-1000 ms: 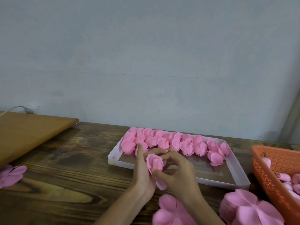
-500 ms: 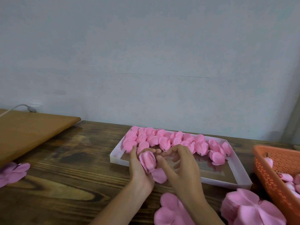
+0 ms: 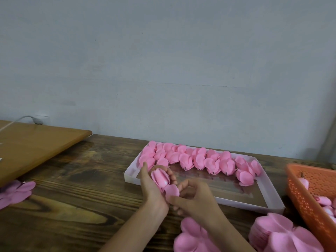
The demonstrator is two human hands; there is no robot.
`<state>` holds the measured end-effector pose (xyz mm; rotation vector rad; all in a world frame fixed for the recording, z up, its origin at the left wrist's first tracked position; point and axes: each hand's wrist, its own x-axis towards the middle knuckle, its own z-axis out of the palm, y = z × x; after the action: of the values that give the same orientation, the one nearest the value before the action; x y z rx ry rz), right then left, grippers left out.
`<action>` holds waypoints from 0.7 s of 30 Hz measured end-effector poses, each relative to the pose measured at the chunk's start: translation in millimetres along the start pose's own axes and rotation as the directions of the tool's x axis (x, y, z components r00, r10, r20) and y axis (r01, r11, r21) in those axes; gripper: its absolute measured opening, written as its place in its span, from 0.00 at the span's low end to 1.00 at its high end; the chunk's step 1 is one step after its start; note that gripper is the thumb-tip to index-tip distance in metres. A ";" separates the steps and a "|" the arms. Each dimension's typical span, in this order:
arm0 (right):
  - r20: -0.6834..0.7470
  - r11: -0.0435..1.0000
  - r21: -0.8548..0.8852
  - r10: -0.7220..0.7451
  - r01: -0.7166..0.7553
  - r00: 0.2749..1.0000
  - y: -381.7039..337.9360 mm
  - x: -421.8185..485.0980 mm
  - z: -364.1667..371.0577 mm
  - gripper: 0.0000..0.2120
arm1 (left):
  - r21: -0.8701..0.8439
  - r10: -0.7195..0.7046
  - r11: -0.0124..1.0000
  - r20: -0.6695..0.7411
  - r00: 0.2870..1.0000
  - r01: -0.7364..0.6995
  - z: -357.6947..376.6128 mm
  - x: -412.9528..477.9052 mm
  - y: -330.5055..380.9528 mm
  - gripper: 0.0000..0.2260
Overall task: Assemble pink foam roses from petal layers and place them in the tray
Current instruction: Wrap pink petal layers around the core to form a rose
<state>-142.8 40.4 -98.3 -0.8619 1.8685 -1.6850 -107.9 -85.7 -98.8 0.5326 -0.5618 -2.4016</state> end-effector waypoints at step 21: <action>-0.091 0.971 0.196 -0.119 0.135 0.989 -7.8 -7.5 16.7 0.06 | 0.195 0.157 0.965 0.109 0.982 -0.176 -1.4 -5.8 -3.6 0.29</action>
<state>-124.7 34.0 -93.1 -0.8581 1.6856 -1.9735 -104.6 -79.8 -100.4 0.4420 -0.8656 -2.2304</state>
